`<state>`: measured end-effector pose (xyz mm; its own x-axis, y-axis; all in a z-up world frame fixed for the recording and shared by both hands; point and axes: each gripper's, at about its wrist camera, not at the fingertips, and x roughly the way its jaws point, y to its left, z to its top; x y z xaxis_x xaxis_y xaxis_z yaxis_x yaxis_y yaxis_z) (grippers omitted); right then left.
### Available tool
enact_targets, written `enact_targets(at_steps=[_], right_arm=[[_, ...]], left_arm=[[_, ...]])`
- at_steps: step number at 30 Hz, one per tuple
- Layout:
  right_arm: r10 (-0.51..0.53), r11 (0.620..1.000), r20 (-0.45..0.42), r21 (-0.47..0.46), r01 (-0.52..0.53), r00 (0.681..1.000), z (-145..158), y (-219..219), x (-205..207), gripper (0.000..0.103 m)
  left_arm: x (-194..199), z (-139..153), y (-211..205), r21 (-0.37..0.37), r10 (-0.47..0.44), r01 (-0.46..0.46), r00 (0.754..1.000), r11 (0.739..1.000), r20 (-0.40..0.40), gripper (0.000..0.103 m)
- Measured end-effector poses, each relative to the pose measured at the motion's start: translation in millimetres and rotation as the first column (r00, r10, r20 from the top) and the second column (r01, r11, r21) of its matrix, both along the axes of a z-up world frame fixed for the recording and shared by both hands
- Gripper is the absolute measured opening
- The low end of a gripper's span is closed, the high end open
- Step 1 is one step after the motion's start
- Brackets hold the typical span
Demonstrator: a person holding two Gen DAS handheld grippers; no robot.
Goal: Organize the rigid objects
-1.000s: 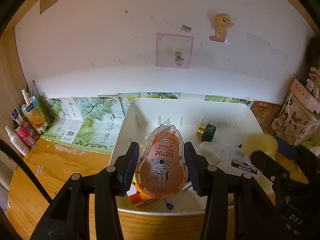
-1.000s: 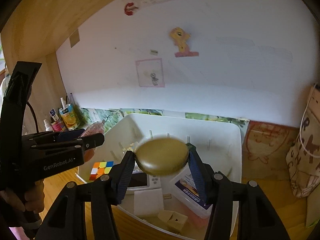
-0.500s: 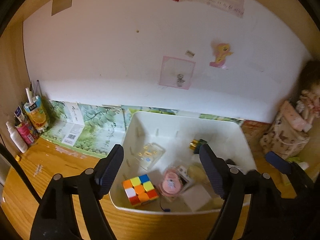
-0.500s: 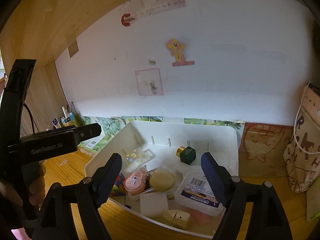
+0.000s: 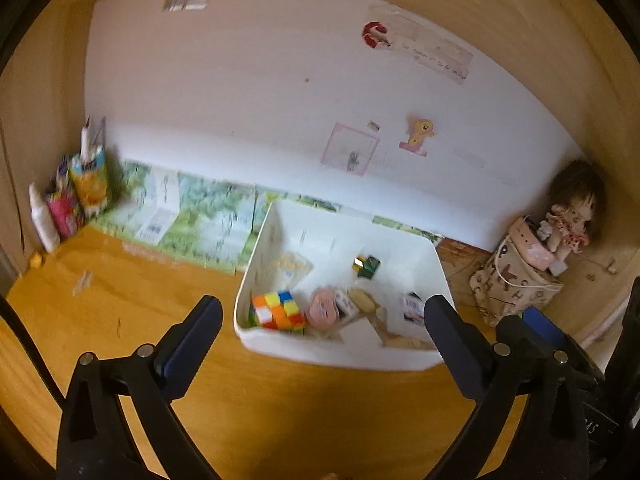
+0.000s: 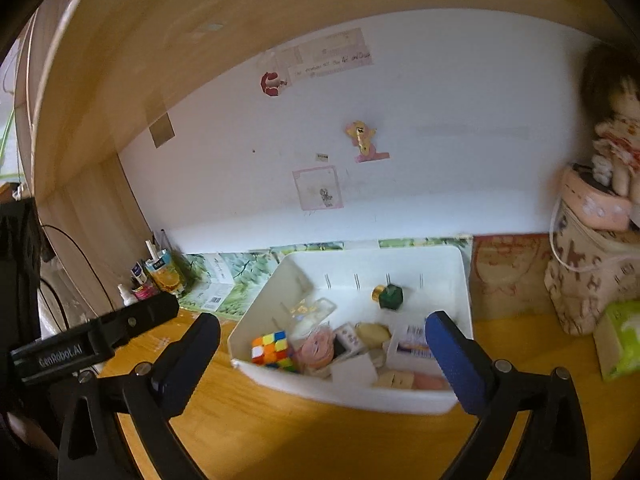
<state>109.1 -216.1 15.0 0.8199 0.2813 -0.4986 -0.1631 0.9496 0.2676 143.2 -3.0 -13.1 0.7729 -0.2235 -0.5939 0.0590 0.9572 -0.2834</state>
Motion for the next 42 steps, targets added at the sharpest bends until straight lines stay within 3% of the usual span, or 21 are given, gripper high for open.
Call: enact_targets(at_steps=[4,9,17,24,27,34,42], right_arm=[[-0.036,0.999,-0.098,-0.028,0.033,0.995,-3.7,4.8,-21.8,0.103],[-0.058,0.998,-0.241,-0.035,0.051,0.969,-21.5,10.7,-45.9,0.103],[-0.078,0.997,-0.479,-0.013,0.082,0.874,-69.5,16.7,-82.7,0.103],[-0.092,0.996,-0.54,-0.038,0.085,0.837,-79.1,18.0,-92.7,0.103],[-0.072,0.997,-0.54,-0.054,0.051,0.838,-76.0,26.6,-90.5,0.103],[-0.077,0.994,-0.452,-0.103,0.033,0.889,-45.3,33.9,-83.9,0.103],[-0.077,0.991,-0.323,-0.13,0.036,0.943,-13.4,35.2,-77.2,0.103]], left_arm=[[-17.8,-12.0,2.5,-0.021,0.014,-0.016,0.997,1.0,-0.077,0.102],[-31.8,-30.7,-7.6,0.026,-0.032,0.037,0.982,0.999,-0.187,0.102],[-56.3,-63.5,-4.4,0.089,-0.028,0.063,0.936,0.994,-0.35,0.102],[-71.3,-89.0,-2.6,0.138,-0.032,0.108,0.886,0.984,-0.463,0.102],[-72.1,-85.8,2.5,0.136,-0.015,0.087,0.888,0.987,-0.46,0.102],[-67.9,-59.9,0.2,0.133,-0.037,0.093,0.928,0.987,-0.371,0.102],[-63.2,-23.5,-4.6,0.139,-0.069,0.101,0.973,0.985,-0.221,0.102]])
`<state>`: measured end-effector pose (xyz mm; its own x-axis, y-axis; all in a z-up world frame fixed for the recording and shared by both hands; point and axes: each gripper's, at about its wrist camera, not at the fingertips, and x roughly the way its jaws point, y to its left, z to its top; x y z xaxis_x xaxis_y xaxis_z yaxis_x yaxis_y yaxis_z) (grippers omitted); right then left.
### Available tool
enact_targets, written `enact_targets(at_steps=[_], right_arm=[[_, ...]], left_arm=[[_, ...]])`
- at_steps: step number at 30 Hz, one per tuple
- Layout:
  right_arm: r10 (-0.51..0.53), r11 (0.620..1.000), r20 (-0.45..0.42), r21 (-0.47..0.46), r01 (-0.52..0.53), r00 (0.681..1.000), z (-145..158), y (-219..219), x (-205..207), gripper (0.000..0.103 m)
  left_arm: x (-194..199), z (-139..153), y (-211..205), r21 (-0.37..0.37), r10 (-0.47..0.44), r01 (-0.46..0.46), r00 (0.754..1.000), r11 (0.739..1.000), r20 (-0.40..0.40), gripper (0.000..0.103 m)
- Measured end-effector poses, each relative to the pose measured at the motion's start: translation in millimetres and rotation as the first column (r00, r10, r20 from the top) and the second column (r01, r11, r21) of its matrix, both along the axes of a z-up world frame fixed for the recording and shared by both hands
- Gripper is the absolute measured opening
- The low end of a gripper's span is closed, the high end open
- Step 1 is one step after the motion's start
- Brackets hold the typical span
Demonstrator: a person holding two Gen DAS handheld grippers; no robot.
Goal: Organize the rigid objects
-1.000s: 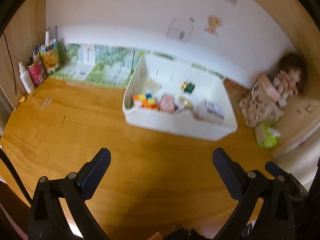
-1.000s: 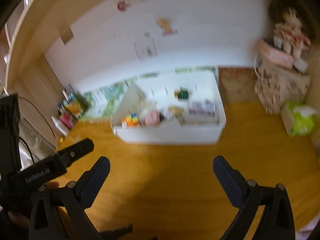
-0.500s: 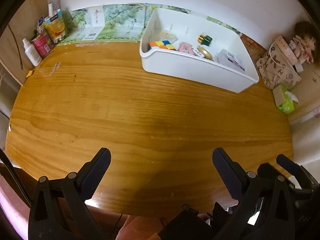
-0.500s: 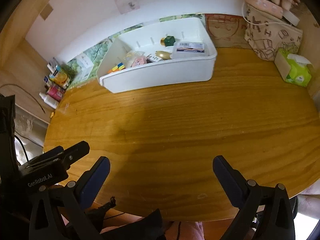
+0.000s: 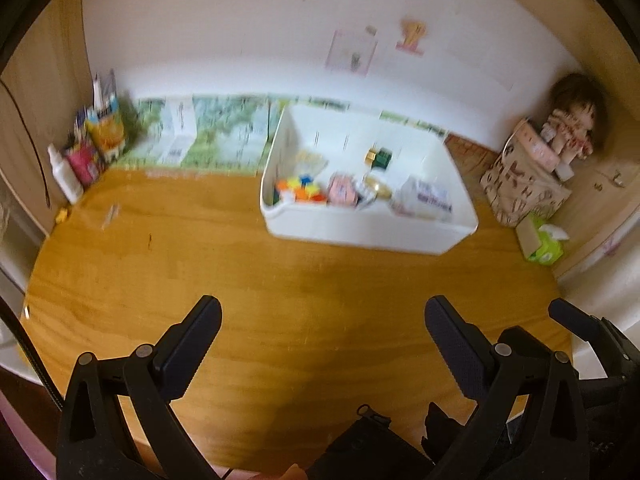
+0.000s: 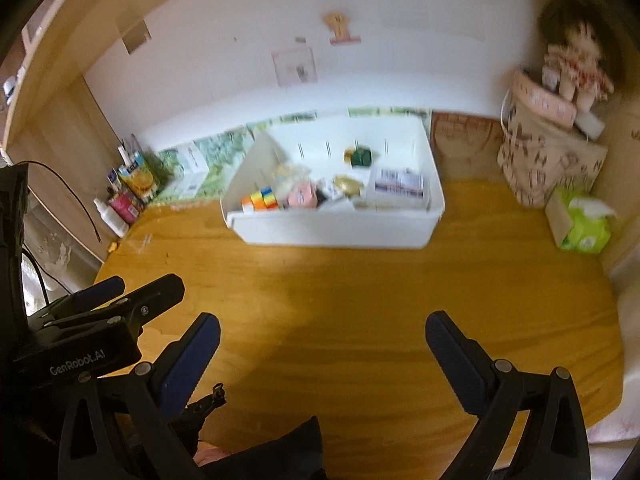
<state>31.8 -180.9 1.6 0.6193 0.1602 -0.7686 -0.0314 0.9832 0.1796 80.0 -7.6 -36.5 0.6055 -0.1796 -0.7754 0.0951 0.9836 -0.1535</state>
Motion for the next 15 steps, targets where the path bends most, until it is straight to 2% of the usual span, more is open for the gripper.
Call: enact_targets(at_steps=[6,10,15], right_arm=[[0.003,1.0,0.07,-0.012,-0.002,0.998,9.7,1.1,5.7,0.103],[0.008,1.0,0.067,-0.005,-0.007,0.998,7.9,1.4,7.0,0.103],[-0.017,1.0,0.054,0.008,0.017,0.998,4.7,-2.2,4.4,0.103]], left_arm=[[4.2,15.5,2.0,0.009,0.015,-0.016,0.995,1.0,0.098,0.102],[9.8,14.1,4.1,0.011,0.026,-0.027,0.996,1.0,0.089,0.102],[12.1,8.9,-6.5,0.019,-0.039,0.038,0.997,0.999,0.06,0.102]])
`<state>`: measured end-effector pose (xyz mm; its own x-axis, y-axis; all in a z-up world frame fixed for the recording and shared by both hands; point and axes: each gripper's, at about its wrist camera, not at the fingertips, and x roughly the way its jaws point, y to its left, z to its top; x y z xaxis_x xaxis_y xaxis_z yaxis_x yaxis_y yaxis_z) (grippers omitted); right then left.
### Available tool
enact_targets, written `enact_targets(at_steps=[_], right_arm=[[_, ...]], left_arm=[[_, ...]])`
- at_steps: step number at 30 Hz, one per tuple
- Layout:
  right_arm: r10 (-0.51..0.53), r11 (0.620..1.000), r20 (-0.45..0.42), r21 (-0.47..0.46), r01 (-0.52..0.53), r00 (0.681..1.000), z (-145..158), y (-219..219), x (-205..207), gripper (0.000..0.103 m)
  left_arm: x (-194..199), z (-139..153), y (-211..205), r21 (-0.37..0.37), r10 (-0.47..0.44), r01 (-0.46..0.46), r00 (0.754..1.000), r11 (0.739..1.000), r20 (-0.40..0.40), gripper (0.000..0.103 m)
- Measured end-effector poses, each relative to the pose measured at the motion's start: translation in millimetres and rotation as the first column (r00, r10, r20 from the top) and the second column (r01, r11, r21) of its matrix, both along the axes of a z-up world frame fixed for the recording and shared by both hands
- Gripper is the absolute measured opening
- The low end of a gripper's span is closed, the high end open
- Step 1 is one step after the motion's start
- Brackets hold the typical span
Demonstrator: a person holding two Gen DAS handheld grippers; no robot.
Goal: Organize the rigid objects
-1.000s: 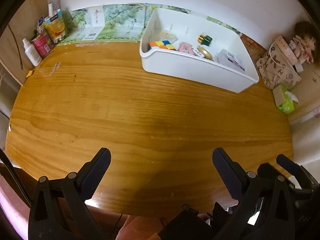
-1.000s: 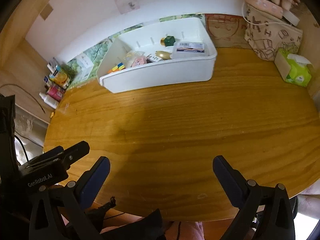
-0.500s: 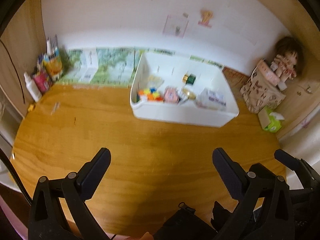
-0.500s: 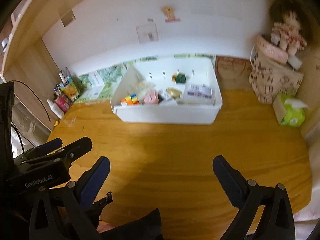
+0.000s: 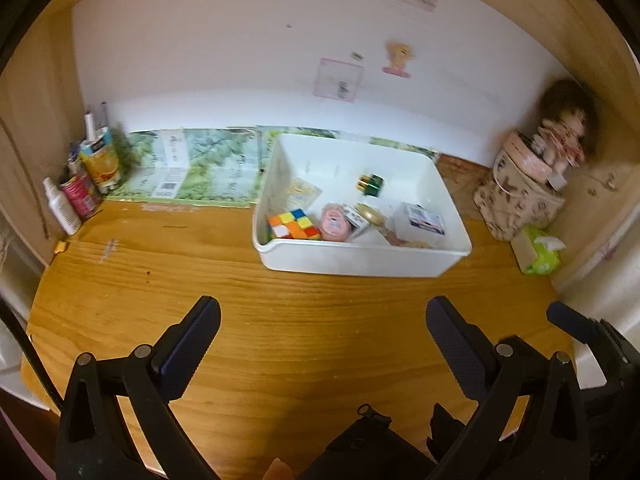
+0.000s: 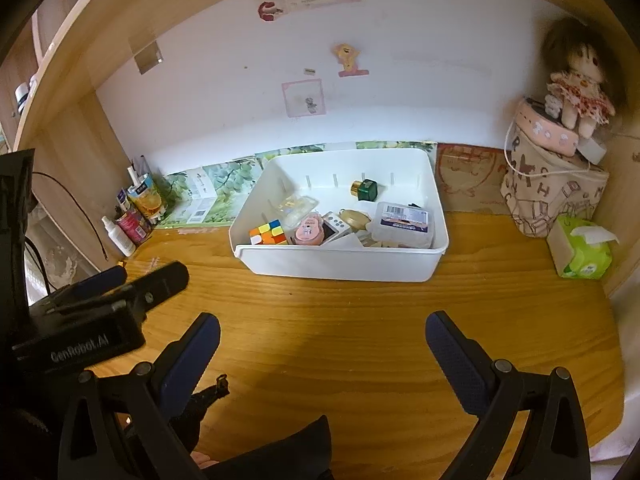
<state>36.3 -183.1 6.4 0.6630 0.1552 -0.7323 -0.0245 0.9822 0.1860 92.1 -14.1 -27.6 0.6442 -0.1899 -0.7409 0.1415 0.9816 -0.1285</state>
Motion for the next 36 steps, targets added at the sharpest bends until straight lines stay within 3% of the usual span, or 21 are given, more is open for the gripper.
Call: enact_targets(at_steps=[7,36], right_arm=[[-0.034,0.999,-0.01,0.0,0.034,0.999,-1.7,-2.5,-0.1,0.103],[-0.014,1.0,-0.026,0.008,0.014,1.0,-5.6,-0.9,-1.1,0.103]], left_arm=[[0.9,-0.9,-3.3,0.012,-0.021,0.021,1.0,1.0,-0.002,0.102],[-6.4,0.0,2.3,0.031,0.016,-0.017,1.0,0.999,0.006,0.102]])
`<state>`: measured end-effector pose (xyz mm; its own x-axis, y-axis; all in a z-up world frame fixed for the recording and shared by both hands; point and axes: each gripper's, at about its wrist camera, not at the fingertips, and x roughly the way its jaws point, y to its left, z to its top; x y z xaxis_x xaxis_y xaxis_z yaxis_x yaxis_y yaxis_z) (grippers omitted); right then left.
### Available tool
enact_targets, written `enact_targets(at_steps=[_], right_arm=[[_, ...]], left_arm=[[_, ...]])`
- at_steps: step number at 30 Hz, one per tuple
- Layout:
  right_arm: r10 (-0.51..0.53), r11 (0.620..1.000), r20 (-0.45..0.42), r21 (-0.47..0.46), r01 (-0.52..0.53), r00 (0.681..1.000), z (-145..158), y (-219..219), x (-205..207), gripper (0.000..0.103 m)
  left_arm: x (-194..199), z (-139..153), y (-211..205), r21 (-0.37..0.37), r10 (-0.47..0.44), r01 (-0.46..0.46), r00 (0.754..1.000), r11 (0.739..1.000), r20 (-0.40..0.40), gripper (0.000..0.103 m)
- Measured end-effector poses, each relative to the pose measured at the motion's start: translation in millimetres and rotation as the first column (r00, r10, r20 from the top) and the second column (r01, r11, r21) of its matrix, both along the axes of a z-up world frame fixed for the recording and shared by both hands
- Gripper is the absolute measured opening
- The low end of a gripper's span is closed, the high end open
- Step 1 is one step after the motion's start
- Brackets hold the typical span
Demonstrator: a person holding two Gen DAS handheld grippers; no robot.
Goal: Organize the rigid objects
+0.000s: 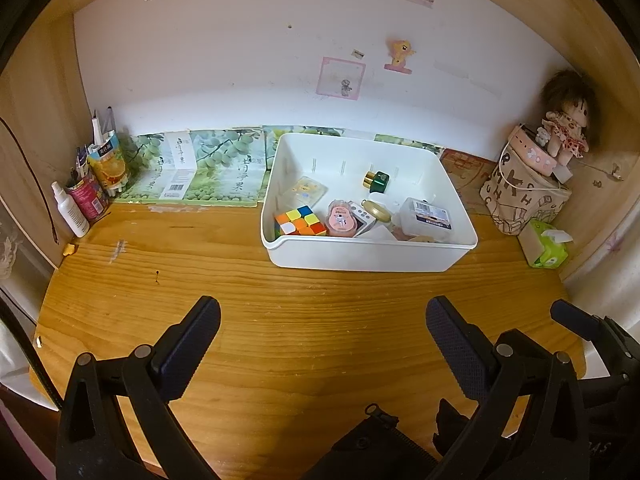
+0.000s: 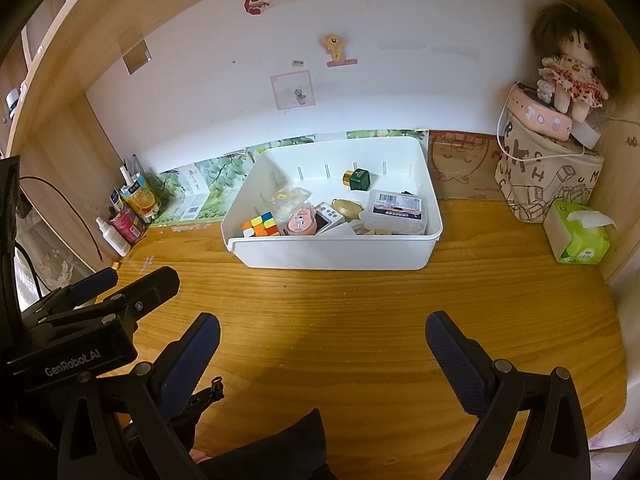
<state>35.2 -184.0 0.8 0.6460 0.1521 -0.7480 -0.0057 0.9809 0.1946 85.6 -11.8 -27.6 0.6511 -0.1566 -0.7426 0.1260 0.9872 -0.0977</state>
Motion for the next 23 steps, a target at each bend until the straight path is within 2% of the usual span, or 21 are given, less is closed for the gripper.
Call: enact_targets(at_steps=[23], right_arm=[[0.004,1.0,-0.021,0.01,-0.004,1.0,-4.6,-1.1,2.6,0.103]], left_arm=[[-0.9,-1.4,0.2,0.01,0.025,-0.025,1.0,1.0,-0.009,0.102]])
